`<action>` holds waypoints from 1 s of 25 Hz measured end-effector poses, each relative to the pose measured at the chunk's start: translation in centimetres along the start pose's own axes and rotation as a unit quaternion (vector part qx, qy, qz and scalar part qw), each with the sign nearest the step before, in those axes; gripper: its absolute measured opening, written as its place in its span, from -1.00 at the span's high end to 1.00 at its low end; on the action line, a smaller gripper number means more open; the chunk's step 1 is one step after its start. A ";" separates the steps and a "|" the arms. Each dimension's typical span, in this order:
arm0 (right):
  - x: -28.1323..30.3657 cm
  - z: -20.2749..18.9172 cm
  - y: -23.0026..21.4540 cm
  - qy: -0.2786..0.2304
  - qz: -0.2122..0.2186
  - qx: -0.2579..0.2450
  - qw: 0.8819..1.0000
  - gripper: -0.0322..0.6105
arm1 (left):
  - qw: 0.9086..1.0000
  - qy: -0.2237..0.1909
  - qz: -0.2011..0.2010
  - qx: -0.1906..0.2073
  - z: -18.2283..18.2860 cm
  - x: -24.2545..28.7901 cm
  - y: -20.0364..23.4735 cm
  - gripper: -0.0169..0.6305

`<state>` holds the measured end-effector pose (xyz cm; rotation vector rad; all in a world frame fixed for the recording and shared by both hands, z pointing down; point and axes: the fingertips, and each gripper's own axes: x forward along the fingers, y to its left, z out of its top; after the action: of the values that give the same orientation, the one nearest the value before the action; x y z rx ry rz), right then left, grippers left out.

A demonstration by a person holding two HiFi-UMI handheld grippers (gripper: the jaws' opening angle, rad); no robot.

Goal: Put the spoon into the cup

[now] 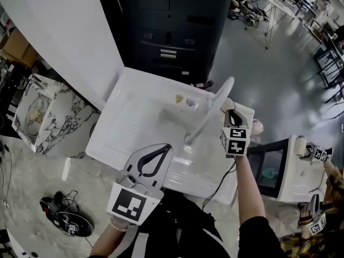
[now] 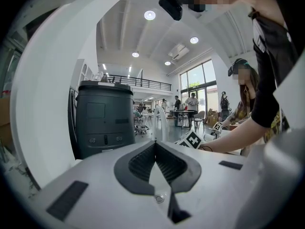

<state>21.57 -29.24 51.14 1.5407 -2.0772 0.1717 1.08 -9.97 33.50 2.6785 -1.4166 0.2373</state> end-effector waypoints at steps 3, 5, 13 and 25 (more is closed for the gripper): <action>0.0 0.0 0.1 -0.001 0.004 0.008 1.000 0.80 | 1.000 -0.001 -0.002 -0.002 -0.1 0.1 0.1 0.96; -0.1 -0.1 0.3 -0.001 0.008 0.010 1.000 0.77 | 1.000 0.000 -0.003 -0.002 -0.2 0.1 0.0 0.96; -0.4 0.3 1.1 -0.007 0.026 0.028 0.999 0.60 | 1.000 0.001 -0.011 -0.002 -0.1 0.1 -0.1 0.96; -3.2 2.2 2.9 -0.044 0.035 0.014 0.998 0.56 | 1.000 -0.003 -0.029 -0.002 0.0 -0.1 -0.2 0.96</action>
<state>18.80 -26.49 48.34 1.5181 -2.2080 0.1633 1.19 -9.80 33.47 2.7152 -1.3364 0.2223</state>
